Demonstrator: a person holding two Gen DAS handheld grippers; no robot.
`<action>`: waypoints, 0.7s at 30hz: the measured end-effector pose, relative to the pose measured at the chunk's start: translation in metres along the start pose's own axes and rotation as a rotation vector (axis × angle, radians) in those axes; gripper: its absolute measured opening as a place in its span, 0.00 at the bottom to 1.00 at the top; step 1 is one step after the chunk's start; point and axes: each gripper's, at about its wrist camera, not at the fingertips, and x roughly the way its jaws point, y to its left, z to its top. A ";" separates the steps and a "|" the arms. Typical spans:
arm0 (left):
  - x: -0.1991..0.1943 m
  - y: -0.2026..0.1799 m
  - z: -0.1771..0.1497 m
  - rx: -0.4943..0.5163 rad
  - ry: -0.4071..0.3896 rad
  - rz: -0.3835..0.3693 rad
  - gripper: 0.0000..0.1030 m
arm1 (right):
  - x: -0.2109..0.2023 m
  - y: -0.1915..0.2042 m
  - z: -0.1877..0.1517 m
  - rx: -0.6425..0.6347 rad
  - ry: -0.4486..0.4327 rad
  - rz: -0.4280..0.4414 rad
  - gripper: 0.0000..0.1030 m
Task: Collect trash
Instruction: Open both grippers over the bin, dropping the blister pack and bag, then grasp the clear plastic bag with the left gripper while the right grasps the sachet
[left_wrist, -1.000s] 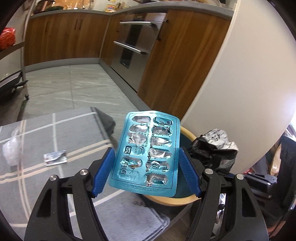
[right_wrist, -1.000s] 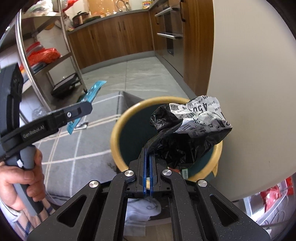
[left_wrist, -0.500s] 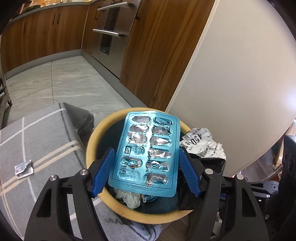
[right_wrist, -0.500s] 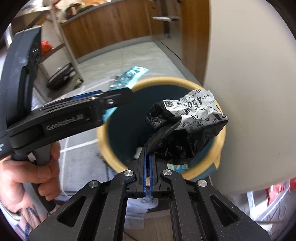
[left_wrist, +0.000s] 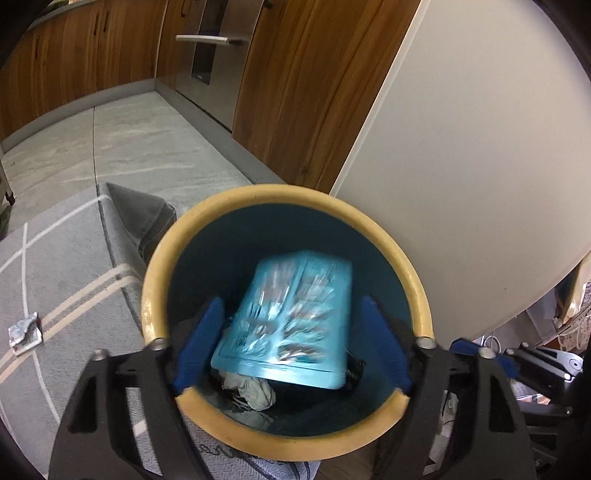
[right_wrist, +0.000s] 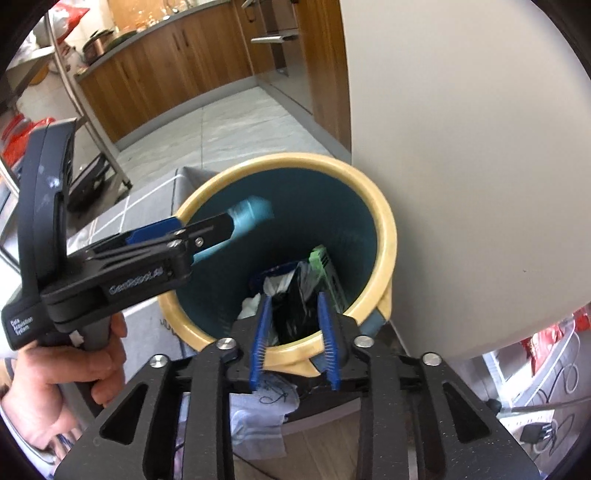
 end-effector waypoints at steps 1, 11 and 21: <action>-0.002 0.000 -0.001 0.002 -0.006 0.000 0.79 | -0.003 -0.001 0.000 0.007 -0.010 -0.002 0.33; -0.042 0.021 -0.008 -0.010 -0.081 0.035 0.85 | -0.027 0.011 0.006 0.018 -0.101 0.039 0.53; -0.093 0.070 -0.019 -0.066 -0.153 0.130 0.86 | -0.041 0.041 0.009 -0.019 -0.154 0.135 0.55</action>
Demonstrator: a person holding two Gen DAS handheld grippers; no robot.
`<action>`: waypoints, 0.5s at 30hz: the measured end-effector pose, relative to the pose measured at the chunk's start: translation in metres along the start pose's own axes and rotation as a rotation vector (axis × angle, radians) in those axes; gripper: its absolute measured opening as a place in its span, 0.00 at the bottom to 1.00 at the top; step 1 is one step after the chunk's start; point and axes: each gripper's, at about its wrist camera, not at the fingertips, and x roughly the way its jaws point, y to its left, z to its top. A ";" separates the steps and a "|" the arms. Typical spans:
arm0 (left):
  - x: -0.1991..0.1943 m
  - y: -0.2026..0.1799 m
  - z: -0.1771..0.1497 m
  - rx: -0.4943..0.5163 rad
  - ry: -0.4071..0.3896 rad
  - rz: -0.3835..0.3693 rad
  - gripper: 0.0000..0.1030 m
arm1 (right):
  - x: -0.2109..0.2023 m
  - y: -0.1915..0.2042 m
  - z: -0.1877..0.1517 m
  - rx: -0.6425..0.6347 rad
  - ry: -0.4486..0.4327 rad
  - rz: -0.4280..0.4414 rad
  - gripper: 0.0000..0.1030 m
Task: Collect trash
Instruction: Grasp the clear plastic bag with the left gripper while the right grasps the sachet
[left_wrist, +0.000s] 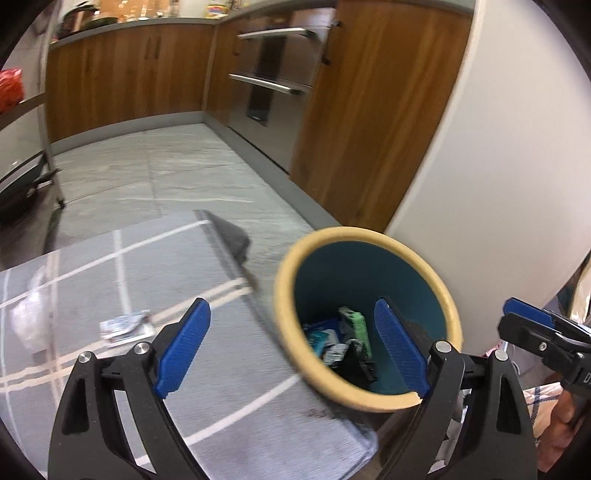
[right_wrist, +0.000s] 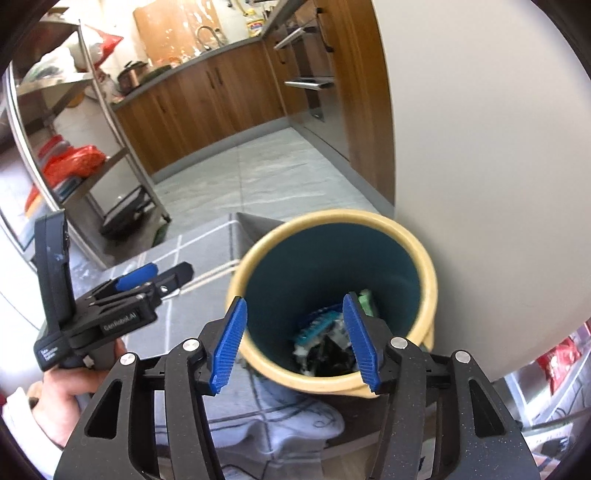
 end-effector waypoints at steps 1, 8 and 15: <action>-0.005 0.007 -0.001 -0.011 -0.006 0.010 0.86 | 0.001 0.004 0.001 0.003 0.002 0.012 0.55; -0.036 0.060 -0.011 -0.051 -0.017 0.113 0.86 | -0.005 0.043 0.024 -0.041 -0.029 0.103 0.55; -0.069 0.116 -0.021 -0.071 -0.028 0.240 0.86 | 0.000 0.086 0.039 -0.106 -0.037 0.153 0.56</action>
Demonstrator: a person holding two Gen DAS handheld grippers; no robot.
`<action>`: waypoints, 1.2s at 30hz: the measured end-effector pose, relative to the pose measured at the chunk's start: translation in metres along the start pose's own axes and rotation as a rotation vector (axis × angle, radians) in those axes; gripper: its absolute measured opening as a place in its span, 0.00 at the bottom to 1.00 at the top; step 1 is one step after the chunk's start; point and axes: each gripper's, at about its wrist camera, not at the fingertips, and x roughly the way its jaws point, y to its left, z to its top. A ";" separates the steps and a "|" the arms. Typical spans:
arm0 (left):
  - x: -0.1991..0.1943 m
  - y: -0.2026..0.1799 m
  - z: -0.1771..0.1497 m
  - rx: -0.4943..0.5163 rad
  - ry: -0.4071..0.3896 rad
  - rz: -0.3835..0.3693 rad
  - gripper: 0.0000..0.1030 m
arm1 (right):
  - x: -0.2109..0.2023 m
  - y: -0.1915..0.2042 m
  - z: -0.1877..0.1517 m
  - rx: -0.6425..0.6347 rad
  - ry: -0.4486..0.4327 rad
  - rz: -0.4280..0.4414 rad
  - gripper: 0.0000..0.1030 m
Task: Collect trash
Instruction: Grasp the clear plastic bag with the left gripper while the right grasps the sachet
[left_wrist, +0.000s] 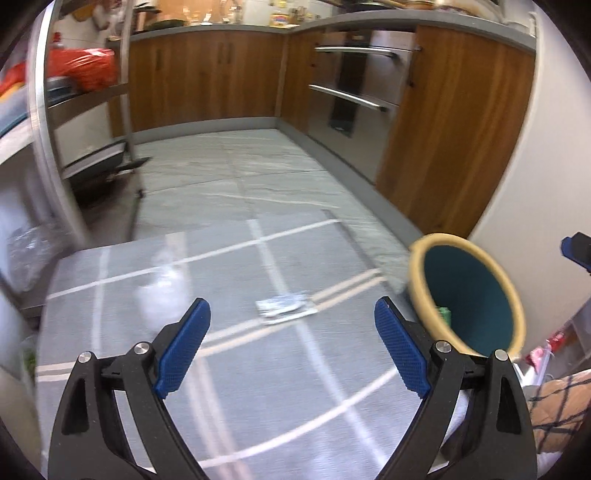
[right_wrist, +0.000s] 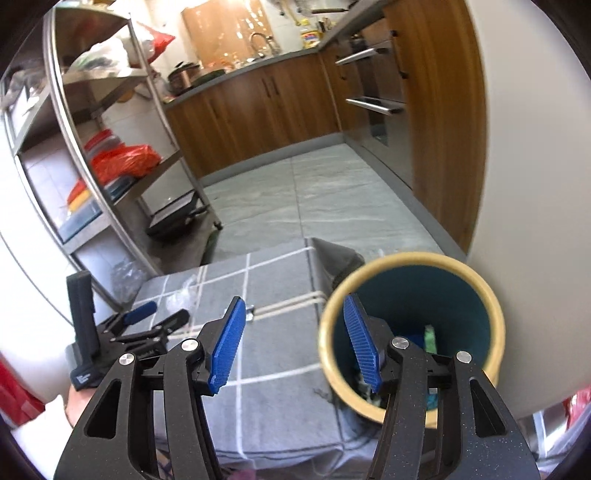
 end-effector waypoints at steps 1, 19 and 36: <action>-0.001 0.010 0.000 -0.015 0.004 0.016 0.86 | 0.004 0.004 0.000 -0.004 0.005 0.003 0.56; 0.058 0.112 -0.006 -0.258 0.151 0.182 0.85 | 0.106 0.042 -0.028 -0.003 0.195 0.024 0.61; 0.066 0.136 -0.005 -0.350 0.133 0.159 0.23 | 0.200 0.087 -0.040 -0.079 0.299 0.032 0.67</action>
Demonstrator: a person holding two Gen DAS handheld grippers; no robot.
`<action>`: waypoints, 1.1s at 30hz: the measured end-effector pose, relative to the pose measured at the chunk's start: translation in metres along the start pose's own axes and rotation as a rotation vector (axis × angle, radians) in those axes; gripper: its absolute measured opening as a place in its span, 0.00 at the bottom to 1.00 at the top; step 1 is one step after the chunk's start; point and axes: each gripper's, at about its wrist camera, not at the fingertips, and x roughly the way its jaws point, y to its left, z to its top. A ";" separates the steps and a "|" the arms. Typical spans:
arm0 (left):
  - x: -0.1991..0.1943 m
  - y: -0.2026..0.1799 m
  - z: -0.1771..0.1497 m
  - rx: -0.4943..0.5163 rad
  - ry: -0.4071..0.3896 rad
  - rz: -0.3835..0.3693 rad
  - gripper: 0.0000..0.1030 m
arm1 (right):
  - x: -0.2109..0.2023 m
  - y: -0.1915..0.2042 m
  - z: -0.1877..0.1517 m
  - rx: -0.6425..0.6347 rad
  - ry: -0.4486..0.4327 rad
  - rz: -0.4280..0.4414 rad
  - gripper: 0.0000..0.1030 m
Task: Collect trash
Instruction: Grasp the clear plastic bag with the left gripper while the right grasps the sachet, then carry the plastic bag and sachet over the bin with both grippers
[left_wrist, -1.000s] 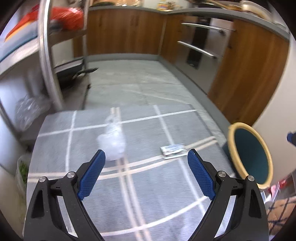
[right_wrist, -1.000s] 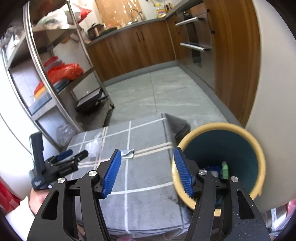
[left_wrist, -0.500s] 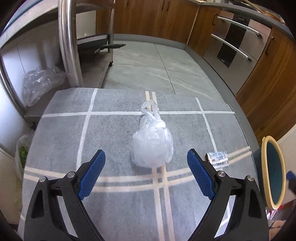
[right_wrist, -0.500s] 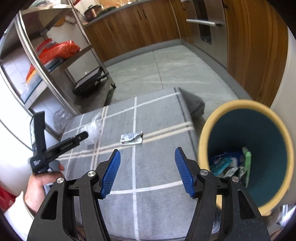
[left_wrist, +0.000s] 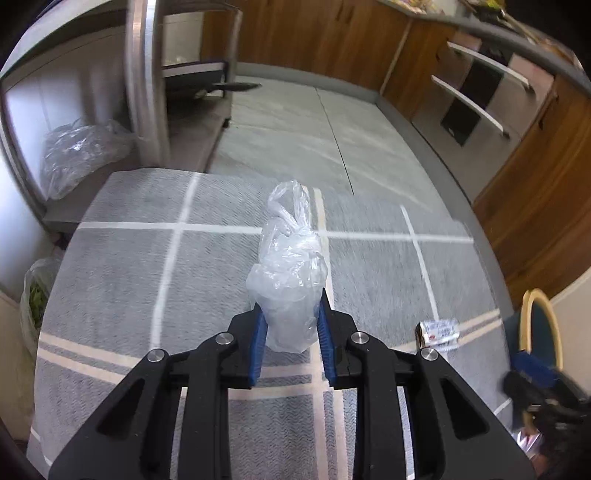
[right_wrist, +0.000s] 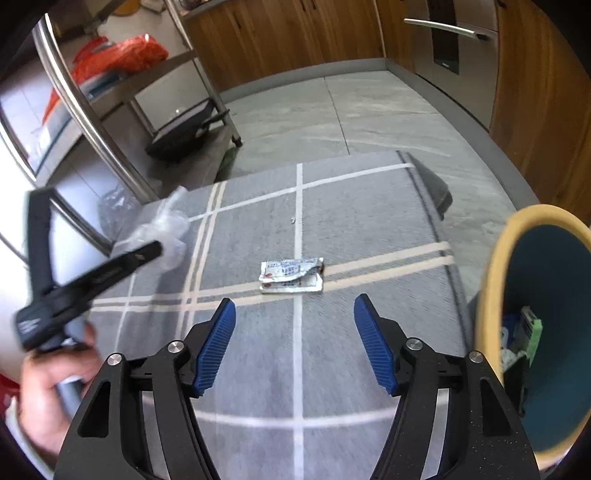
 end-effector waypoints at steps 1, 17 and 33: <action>-0.002 0.003 0.000 -0.019 -0.006 -0.005 0.23 | 0.008 0.004 0.002 -0.007 0.005 -0.010 0.67; -0.023 0.027 0.008 -0.131 -0.058 -0.024 0.23 | 0.070 0.024 0.009 -0.076 0.023 -0.183 0.77; -0.028 0.002 0.010 -0.091 -0.068 -0.045 0.23 | 0.058 0.027 -0.003 -0.130 -0.007 -0.154 0.59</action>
